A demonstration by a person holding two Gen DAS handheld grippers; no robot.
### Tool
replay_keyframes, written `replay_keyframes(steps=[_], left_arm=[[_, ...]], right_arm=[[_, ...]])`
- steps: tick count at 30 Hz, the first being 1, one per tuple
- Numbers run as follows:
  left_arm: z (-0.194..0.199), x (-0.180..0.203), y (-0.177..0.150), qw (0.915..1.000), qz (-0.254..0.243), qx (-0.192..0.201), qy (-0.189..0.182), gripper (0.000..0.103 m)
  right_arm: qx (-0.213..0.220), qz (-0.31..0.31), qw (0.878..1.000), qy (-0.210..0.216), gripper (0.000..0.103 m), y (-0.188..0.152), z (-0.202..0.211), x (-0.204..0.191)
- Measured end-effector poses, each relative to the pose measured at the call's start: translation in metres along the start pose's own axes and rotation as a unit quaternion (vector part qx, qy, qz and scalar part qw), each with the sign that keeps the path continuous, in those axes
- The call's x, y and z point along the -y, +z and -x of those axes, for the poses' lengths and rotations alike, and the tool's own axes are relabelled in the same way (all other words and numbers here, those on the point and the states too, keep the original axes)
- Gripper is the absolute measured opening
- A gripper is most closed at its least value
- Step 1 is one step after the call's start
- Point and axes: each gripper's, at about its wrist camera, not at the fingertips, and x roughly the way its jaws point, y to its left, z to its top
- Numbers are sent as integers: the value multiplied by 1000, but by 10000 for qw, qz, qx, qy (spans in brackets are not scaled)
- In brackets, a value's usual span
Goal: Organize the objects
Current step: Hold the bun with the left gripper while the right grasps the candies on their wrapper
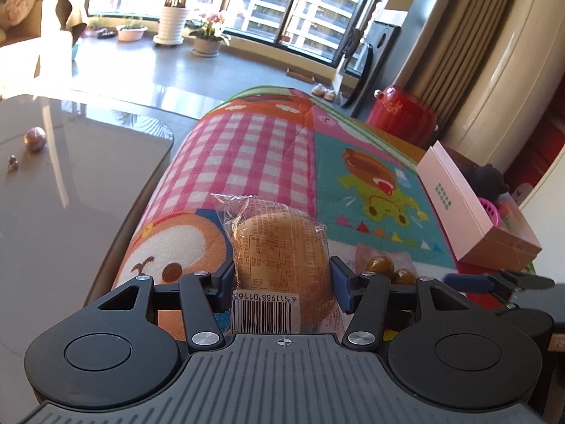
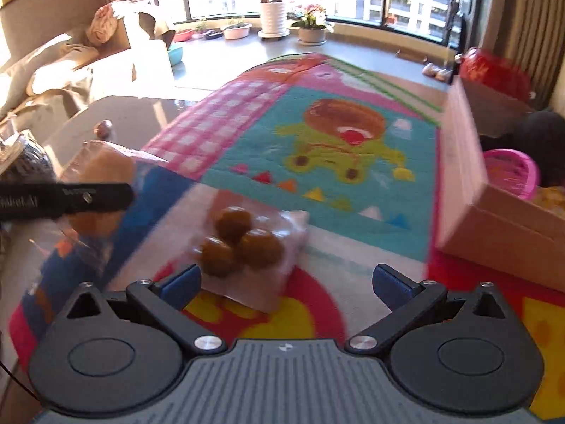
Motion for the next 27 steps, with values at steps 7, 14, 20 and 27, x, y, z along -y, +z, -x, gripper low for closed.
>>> replay_keyframes(steps=[7,14,20,27], left_arm=[[2,4,2,9999,-98,-18,13,59],[-5,10,-1,9996,-153,-131,-173,59],[-5,20,-3,9991,-253,-188,-299,59],[-1,45,-7,9972,-477,-319,-474,59]], right_arm=[[217,220,9993,-198,91,8,-19,-33],[220,283,9990,-259,78,-7,0,-12],[44,18,9987,-504,76,-26,25,24],[169,-412,9948,-917,76,-49,61,64]])
